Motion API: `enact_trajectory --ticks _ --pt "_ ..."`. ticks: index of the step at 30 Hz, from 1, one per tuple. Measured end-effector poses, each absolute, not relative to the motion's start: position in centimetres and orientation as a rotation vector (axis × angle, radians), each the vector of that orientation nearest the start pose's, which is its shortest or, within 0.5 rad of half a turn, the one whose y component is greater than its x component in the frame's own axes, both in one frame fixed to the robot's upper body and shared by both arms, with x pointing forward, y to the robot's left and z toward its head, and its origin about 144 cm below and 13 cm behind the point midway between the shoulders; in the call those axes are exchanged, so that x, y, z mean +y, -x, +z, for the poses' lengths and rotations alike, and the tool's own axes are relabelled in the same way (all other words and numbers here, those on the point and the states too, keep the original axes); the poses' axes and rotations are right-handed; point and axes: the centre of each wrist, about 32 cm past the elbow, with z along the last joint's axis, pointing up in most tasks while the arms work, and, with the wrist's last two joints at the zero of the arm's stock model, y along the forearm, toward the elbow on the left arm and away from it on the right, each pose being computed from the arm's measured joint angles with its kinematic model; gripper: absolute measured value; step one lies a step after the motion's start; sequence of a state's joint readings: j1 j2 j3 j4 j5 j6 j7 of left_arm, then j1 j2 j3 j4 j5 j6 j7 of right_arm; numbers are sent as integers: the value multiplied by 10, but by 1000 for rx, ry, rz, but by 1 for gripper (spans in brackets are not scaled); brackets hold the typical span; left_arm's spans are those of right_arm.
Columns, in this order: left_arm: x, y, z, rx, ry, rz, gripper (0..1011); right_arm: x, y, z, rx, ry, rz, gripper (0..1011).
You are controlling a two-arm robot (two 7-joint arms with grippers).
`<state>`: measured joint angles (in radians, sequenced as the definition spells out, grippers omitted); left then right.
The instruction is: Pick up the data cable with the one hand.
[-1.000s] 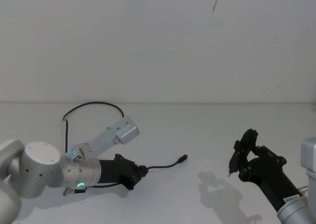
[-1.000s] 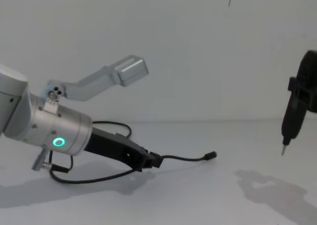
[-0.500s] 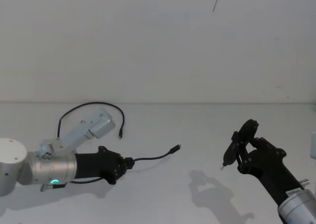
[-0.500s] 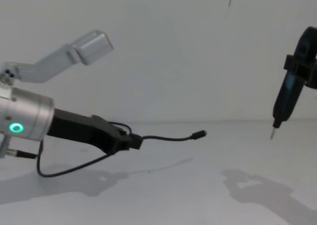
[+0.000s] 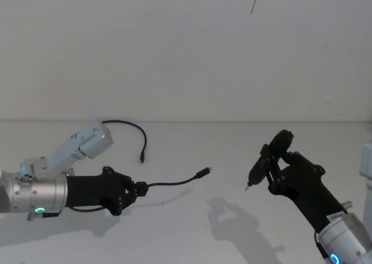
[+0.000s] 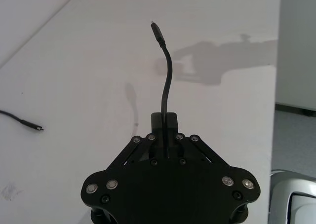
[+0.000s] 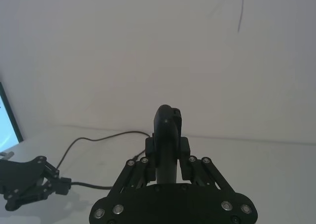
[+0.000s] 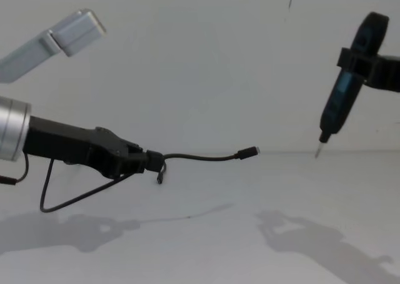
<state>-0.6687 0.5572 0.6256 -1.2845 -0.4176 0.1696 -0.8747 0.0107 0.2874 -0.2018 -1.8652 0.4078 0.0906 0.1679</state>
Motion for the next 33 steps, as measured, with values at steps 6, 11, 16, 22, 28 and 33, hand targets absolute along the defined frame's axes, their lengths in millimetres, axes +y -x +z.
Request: enact_trajectory --ticks 6,11,16,22,28,33 --pt "284 -595 1267 -96 -353 365 49 -220 -451 1231 -14 -210 -1081 263" --pt "287 -595 1269 -103 -347 347 49 -216 -458 1232 -14 -219 -1068 263" --pt "289 -595 1271 -108 -343 334 49 -212 -465 1230 -12 -227 -1058 263" --pt "291 -595 1272 -111 -340 327 49 -208 -472 1230 -10 -234 -1047 263" --pt "291 -595 1272 -112 -338 321 49 -204 -480 1229 -9 -242 -1033 263" --pt "292 -595 1273 -114 -337 318 49 -200 -486 1230 -12 -249 -1020 263"
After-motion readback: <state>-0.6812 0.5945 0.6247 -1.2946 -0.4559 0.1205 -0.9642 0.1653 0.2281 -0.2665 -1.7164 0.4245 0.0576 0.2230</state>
